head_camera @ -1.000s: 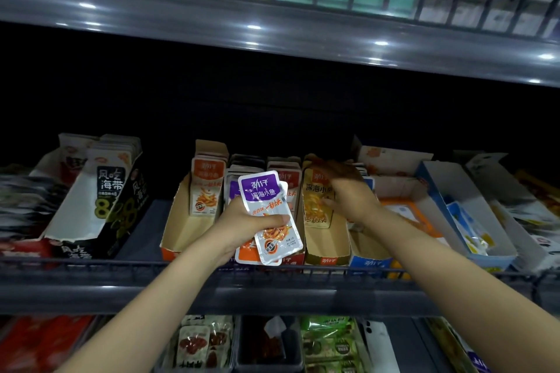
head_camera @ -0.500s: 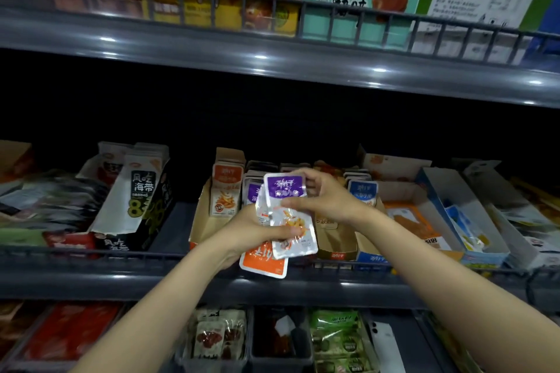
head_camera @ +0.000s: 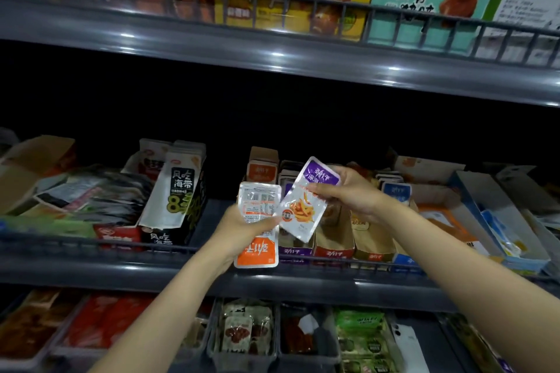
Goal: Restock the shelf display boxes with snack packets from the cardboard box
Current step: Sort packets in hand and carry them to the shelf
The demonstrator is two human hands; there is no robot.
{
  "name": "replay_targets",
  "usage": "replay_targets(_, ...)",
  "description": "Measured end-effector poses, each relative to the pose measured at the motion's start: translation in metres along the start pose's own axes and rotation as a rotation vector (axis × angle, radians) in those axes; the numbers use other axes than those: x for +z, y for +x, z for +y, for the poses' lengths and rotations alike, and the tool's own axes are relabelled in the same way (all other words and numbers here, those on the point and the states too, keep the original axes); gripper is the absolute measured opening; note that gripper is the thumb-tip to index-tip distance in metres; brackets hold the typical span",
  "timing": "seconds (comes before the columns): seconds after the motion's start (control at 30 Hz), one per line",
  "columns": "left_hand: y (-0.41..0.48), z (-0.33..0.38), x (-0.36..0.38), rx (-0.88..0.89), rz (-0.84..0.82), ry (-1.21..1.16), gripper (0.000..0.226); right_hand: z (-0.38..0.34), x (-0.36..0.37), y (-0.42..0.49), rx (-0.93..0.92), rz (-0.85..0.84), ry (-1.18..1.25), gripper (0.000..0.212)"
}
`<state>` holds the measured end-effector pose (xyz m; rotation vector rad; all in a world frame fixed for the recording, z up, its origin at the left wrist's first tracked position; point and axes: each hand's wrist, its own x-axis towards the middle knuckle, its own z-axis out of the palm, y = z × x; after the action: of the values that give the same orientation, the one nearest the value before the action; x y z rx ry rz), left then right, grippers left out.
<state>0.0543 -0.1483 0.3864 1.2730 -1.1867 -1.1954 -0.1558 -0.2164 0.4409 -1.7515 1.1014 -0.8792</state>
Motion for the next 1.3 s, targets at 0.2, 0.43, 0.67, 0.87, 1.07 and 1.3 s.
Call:
replay_targets(0.2,0.007,-0.003,-0.017,-0.042,0.167,-0.166,0.010,0.001,0.007,0.019,-0.162,0.163,-0.219,0.023)
replay_targets(0.43,0.009,-0.007,-0.026,-0.058,0.179,-0.231,0.022,0.032,0.032,0.037,-0.152,0.187,-0.502,0.052)
replay_targets(0.67,0.010,-0.007,-0.029,-0.063,0.179,-0.247,0.020,0.042,0.039,0.028,-0.302,0.176,-0.822,0.054)
replay_targets(0.87,0.002,0.002,-0.023,-0.038,0.184,-0.283,0.025,0.034,0.040,0.016,-0.348,0.192,-0.817,0.059)
replay_targets(1.07,-0.008,0.015,-0.016,0.048,0.127,-0.553,0.036,-0.007,0.070,-0.022,-0.476,0.016,-0.524,0.057)
replay_targets(1.3,-0.019,0.030,-0.018,0.075,0.035,-0.619,0.047,-0.016,0.082,-0.036,-0.511,-0.040,-0.471,0.040)
